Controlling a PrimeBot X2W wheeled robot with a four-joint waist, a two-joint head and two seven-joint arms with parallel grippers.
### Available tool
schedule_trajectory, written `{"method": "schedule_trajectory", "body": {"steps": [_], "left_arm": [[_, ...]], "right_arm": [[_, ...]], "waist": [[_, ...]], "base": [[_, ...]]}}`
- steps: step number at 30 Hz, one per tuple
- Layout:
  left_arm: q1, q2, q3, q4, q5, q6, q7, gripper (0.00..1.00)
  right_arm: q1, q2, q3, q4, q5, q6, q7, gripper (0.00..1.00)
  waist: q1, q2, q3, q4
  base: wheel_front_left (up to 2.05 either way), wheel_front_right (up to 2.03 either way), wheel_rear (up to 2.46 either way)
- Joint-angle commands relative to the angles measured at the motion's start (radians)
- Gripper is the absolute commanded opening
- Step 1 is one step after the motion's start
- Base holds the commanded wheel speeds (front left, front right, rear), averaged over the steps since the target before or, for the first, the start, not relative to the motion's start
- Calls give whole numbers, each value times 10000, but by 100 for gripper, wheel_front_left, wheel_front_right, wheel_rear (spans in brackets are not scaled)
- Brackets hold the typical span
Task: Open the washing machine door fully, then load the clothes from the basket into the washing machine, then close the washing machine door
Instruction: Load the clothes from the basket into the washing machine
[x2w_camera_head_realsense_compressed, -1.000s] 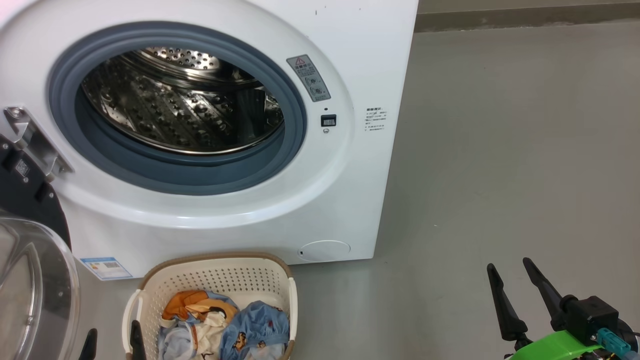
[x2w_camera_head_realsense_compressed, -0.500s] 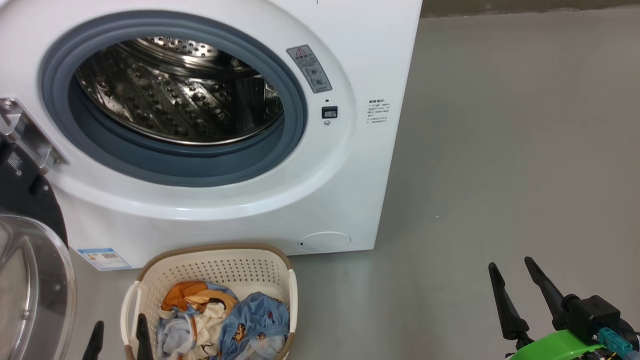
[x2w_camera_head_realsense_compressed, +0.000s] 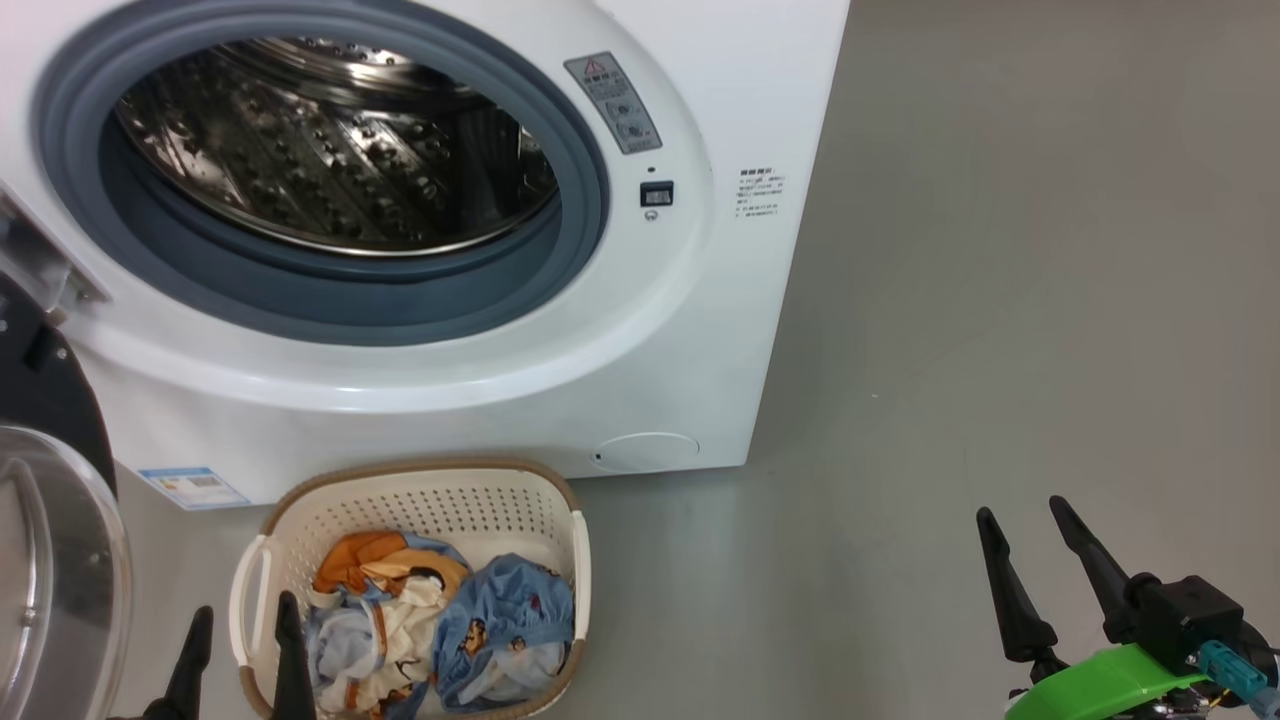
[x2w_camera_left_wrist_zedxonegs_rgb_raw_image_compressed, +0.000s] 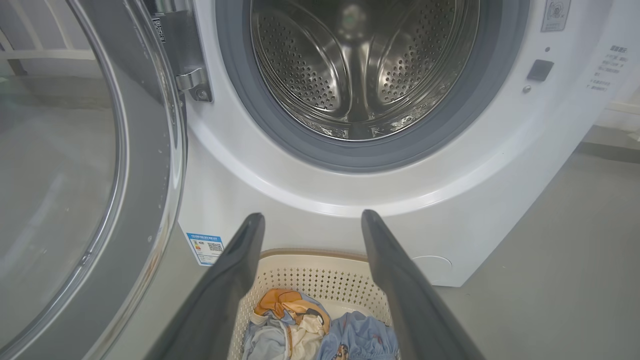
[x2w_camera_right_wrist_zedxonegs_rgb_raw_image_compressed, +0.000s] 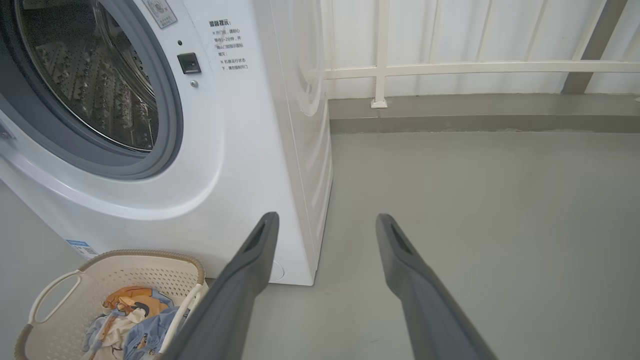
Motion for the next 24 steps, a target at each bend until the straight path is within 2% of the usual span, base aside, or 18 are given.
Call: {"method": "schedule_trajectory", "body": {"steps": [1, 14, 24], "left_arm": [[-430, 114, 304, -195, -134, -49, -63, 100], [-1407, 114, 93, 136, -326, -131, -63, 100], [-2817, 114, 42, 828, -193, -323, -63, 100]], "right_arm": [[-312, -86, 210, -226, 77, 16, -120, 100], [-825, -96, 203, -389, 107, 16, -120, 100], [-1521, -142, 214, -605, 151, 16, -120, 100]], "waist": [[0, 0, 202, -49], [0, 0, 1715, -238], [0, 0, 3516, -311]], "base": [[0, 0, 0], [0, 0, 0], [0, 0, 0]]}}
